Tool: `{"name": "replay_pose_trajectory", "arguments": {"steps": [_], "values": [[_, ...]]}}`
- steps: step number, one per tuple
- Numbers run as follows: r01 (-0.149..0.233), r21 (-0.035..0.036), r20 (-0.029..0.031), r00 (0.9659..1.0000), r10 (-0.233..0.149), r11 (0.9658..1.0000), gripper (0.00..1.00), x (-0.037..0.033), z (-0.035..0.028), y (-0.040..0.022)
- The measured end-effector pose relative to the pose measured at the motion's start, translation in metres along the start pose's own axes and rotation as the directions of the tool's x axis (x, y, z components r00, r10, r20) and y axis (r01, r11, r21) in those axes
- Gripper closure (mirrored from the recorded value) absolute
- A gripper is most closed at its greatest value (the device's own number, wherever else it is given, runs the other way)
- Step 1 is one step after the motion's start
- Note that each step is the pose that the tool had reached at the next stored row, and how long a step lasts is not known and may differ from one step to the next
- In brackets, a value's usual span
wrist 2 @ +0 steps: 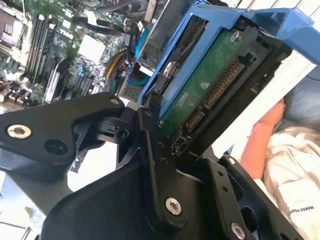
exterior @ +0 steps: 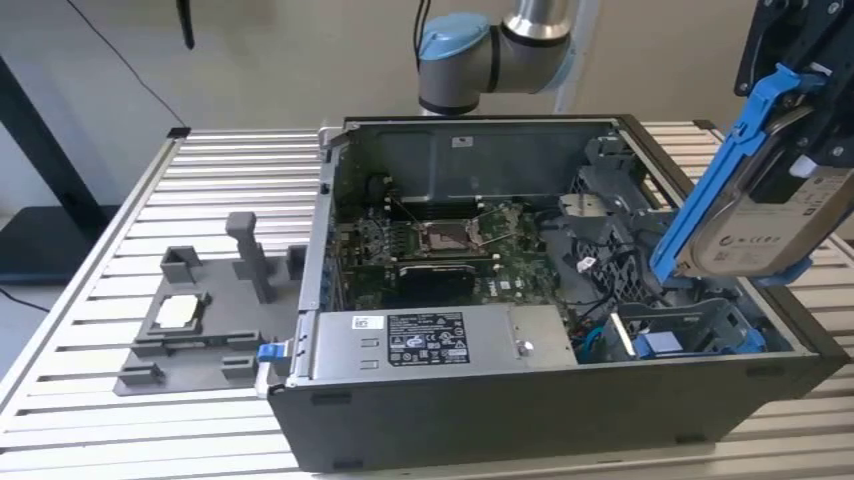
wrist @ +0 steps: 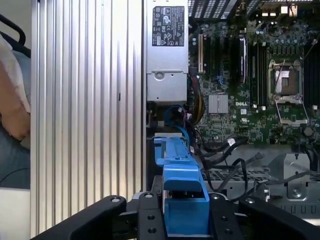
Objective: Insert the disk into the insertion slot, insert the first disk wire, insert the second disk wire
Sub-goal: 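Insert the disk into the insertion slot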
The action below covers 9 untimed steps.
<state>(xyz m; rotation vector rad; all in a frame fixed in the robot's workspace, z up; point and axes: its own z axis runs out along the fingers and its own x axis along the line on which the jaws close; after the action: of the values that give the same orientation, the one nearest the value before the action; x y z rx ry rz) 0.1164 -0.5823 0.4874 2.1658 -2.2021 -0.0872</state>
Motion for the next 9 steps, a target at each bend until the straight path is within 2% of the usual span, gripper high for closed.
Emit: {"name": "replay_pose_trajectory", "arguments": {"steps": [1, 4, 8, 9], "values": [[0.001, 0.0008, 0.0050, 1.0000, -0.001, 1.0000, 0.67, 0.0012, 0.0008, -0.0001], [0.004, 0.0036, 0.0051, 1.0000, -0.004, 1.0000, 0.67, 0.0016, 0.0032, -0.0002], [0.012, 0.0180, 0.0043, 0.9999, -0.012, 0.9998, 0.67, 0.0016, 0.0071, -0.0006], [0.012, 0.0196, 0.0043, 0.9999, -0.012, 0.9997, 0.67, 0.0016, 0.0080, -0.0007]]}}
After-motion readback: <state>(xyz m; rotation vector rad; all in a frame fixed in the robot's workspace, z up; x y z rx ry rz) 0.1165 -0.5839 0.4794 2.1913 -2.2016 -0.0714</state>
